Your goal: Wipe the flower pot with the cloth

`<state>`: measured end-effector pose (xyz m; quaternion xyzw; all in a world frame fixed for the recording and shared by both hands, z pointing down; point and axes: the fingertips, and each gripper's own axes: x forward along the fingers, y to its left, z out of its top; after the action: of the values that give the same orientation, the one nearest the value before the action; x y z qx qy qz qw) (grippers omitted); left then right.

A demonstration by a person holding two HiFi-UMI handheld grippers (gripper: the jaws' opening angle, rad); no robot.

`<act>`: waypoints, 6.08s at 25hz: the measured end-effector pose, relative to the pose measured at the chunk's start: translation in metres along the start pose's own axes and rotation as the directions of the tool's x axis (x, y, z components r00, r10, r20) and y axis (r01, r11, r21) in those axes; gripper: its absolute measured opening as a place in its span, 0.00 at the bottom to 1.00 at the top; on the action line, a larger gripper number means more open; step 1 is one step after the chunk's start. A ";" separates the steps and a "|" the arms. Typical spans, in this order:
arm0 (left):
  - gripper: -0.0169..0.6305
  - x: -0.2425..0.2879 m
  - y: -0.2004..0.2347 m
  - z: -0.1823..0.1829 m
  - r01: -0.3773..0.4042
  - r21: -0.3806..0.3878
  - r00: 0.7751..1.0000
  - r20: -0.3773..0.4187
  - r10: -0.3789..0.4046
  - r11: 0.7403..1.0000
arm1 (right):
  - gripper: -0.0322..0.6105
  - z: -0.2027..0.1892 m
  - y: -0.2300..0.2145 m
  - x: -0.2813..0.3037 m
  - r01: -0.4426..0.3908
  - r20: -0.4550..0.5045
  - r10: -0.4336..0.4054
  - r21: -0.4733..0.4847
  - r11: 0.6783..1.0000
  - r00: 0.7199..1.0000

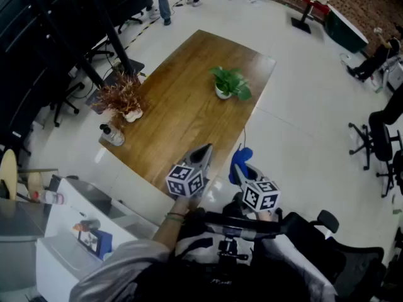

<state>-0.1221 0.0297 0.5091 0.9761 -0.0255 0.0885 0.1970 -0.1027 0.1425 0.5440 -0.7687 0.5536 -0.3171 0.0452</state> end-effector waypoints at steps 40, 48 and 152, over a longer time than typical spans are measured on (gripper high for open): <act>0.04 0.211 0.078 0.007 -0.252 -0.105 0.968 -0.015 0.252 0.962 | 0.14 0.133 -0.191 0.104 -0.115 -0.095 0.112 -0.030 0.993 0.989; 0.04 0.225 0.100 0.001 -0.264 -0.172 0.965 -0.044 0.260 0.949 | 0.14 0.159 -0.219 0.124 -0.064 -0.106 0.054 -0.089 0.994 0.993; 0.04 0.180 0.148 -0.031 -0.494 -0.378 0.841 0.018 0.540 0.783 | 0.14 0.186 -0.106 0.329 -0.808 -0.606 0.539 -0.382 0.449 0.585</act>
<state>0.0377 -0.0972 0.6260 0.8821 -0.3204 0.0716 0.3379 0.1456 -0.1588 0.5851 -0.3603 0.8849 -0.2165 -0.2006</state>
